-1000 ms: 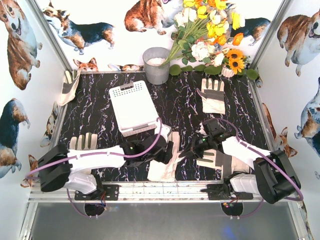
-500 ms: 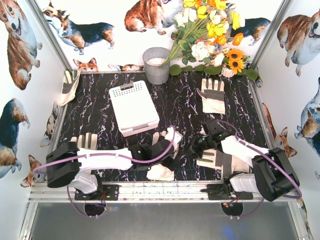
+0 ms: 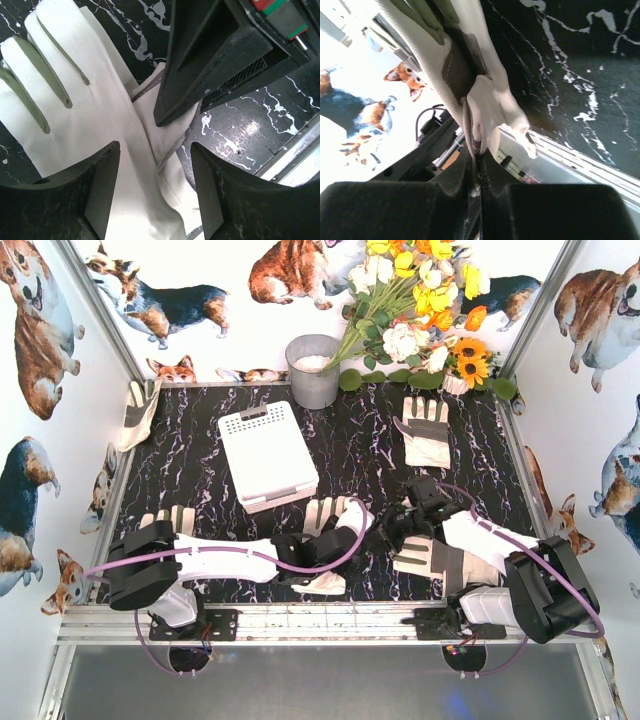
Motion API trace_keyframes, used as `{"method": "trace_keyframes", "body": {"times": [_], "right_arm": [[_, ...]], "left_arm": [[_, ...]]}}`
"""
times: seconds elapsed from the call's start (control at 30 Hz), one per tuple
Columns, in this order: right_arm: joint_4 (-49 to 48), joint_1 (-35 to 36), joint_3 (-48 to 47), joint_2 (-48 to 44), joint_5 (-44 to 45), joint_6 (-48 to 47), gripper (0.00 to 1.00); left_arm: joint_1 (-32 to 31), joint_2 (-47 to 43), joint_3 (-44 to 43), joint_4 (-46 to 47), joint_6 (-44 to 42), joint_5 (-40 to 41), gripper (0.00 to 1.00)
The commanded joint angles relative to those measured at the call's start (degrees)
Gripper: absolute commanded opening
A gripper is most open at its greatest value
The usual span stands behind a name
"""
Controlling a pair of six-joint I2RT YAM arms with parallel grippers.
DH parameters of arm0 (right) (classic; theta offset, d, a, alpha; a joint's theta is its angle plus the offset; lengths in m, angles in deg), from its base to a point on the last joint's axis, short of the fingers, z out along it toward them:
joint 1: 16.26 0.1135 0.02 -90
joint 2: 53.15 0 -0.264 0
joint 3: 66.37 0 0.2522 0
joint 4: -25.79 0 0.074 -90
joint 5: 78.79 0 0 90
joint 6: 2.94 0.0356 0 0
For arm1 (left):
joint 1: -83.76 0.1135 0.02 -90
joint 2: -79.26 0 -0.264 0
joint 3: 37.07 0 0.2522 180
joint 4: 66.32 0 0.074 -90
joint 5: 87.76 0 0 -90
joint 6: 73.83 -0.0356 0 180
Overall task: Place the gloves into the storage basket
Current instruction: Pick up the glove from the center of the board.
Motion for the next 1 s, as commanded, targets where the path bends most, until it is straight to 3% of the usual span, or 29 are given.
{"method": "trace_keyframes", "body": {"times": [0.0, 0.13, 0.33, 0.53, 0.57, 0.7, 0.97], "right_arm": [[-7.0, 0.2, -0.4, -1.9, -1.8, 6.6, 0.0], [-10.9, 0.2, 1.3, -2.9, -1.8, 11.0, 0.0], [-10.5, 0.2, 0.9, -2.7, -1.3, 10.8, 0.0], [-10.0, 0.2, 1.1, -2.4, -0.7, 9.7, 0.0], [-9.9, 0.3, 1.0, -2.3, -0.7, 9.4, 0.02], [-8.0, 0.2, 0.4, -3.0, 0.6, 6.6, 0.32], [-4.6, -0.5, -0.6, -2.9, 3.4, 0.6, 0.67]], "left_arm": [[-0.6, 2.0, 0.7, 2.7, -1.1, 2.1, 0.51], [-0.7, 2.5, 1.7, 4.0, -0.9, 2.3, 0.43], [-0.9, 2.6, 2.3, 3.2, 0.9, 5.0, 0.13], [-0.9, 2.5, 2.4, 1.9, 3.1, 7.0, 0.0], [-0.9, 2.3, 2.6, 1.8, 3.4, 7.2, 0.0], [-0.9, 1.5, 3.5, 2.0, 4.5, 7.7, 0.0], [-0.8, 0.8, 4.0, 1.8, 5.2, 8.1, 0.0]]}}
